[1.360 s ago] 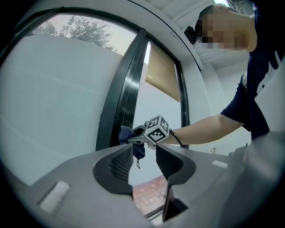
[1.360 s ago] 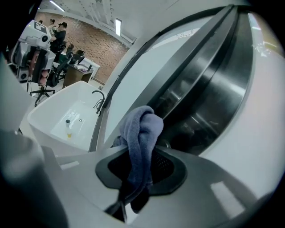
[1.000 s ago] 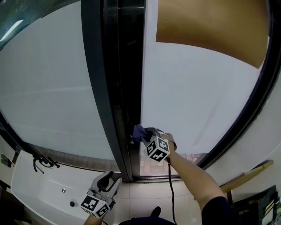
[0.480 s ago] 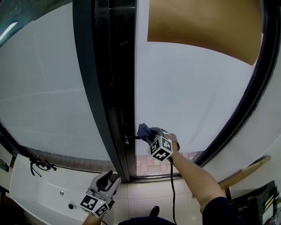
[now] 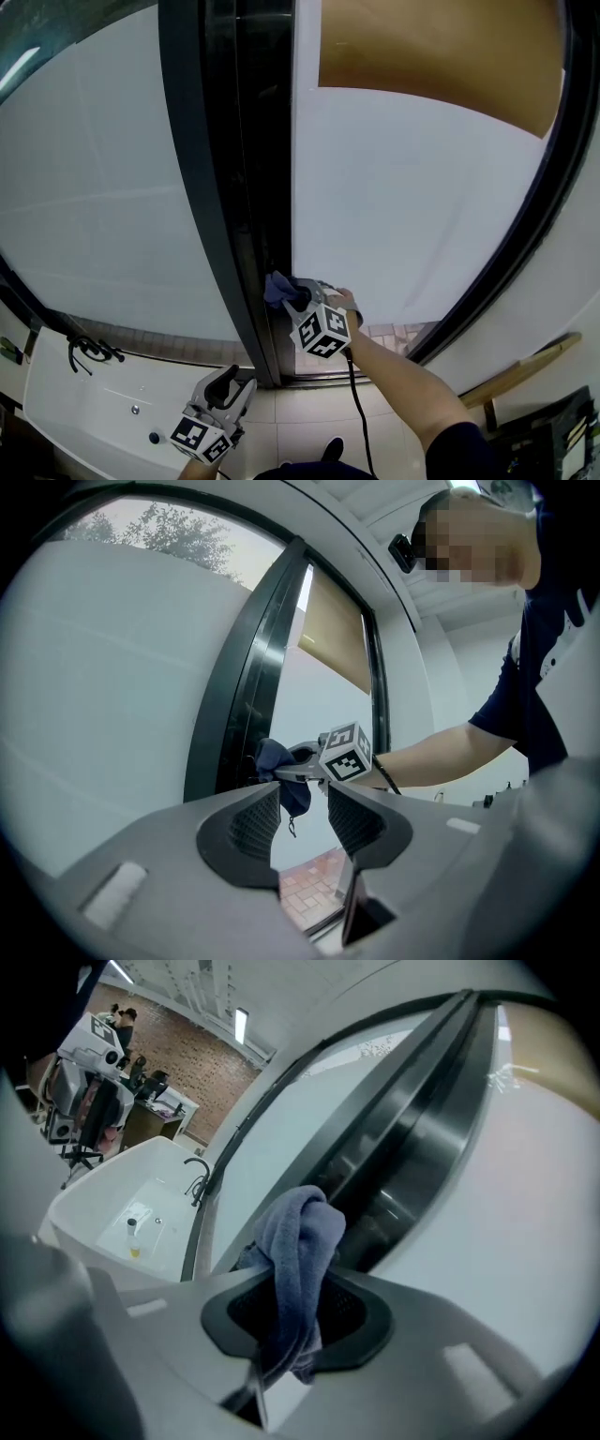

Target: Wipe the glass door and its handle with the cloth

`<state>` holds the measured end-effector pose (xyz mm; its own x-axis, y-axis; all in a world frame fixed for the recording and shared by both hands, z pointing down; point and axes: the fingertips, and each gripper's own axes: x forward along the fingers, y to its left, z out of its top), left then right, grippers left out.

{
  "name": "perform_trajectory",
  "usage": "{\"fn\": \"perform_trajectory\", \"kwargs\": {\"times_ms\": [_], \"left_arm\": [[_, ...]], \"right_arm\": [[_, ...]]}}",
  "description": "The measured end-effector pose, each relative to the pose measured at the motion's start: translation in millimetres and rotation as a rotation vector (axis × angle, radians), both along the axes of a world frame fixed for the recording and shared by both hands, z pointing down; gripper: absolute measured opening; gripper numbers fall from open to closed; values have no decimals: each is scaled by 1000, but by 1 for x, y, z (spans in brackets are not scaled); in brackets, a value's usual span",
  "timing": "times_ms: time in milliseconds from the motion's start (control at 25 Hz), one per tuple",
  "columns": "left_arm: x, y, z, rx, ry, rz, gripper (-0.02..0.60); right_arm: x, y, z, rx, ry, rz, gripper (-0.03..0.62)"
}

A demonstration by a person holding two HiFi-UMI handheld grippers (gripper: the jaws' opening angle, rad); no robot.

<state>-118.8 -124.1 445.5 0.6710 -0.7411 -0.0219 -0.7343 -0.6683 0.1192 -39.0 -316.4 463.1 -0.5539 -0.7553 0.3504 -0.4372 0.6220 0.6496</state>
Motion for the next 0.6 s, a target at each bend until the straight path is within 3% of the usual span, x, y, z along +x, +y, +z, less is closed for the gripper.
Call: {"fn": "perform_trajectory", "kwargs": {"times_ms": [240, 600], "left_arm": [[-6, 3, -1, -6, 1, -26, 155], [-9, 2, -2, -11, -1, -34, 155]], "right_arm": [[-33, -9, 28, -1, 107, -1, 84], [-12, -11, 37, 14, 134, 13, 84]]}}
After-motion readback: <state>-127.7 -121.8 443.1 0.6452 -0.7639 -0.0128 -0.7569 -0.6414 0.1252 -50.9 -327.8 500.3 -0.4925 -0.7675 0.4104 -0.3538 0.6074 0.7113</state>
